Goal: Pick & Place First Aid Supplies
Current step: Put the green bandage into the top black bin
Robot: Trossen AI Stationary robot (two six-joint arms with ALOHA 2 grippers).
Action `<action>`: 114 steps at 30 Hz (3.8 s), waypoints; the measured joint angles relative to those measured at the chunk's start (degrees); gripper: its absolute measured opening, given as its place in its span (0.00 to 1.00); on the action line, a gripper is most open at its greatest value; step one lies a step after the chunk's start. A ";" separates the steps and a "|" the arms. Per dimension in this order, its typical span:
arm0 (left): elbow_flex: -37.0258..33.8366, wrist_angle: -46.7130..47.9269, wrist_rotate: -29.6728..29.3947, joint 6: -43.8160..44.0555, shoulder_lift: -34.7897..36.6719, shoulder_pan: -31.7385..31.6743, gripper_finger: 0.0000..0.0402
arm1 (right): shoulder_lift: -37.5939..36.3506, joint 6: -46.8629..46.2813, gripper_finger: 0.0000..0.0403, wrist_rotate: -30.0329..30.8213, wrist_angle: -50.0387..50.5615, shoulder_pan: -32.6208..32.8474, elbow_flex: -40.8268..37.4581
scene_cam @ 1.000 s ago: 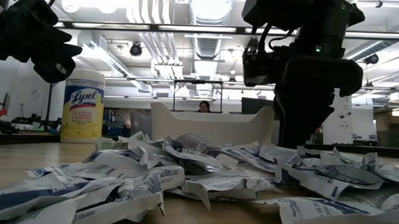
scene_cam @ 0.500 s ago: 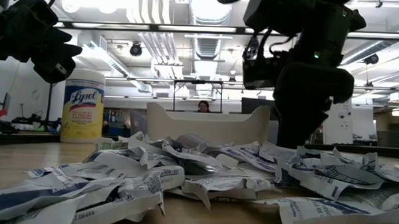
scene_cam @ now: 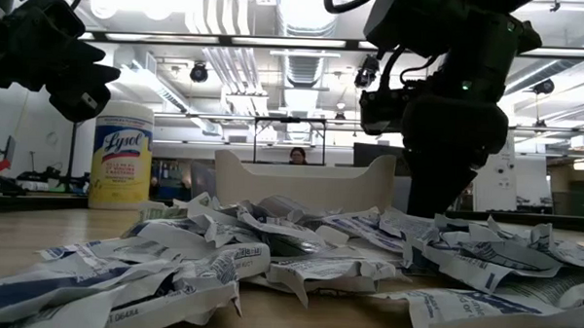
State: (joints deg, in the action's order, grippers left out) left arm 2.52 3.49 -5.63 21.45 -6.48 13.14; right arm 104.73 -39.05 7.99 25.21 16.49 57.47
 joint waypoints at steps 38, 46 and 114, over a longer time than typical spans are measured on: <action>0.00 -0.02 -0.12 -0.28 -0.02 0.00 0.29 | -29.46 15.02 0.02 5.70 -4.36 -11.35 1.38; 0.00 -0.04 -0.31 -0.26 -0.02 0.00 0.29 | -29.22 31.80 0.02 5.72 -5.43 -24.37 3.76; 0.02 -0.06 -1.77 1.51 -0.04 -0.01 0.29 | 32.81 65.57 0.20 -6.62 46.11 -52.39 70.53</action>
State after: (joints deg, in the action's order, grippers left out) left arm 2.55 3.43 -7.40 22.96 -6.52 13.13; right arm 137.53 26.53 1.37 71.32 -35.90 128.01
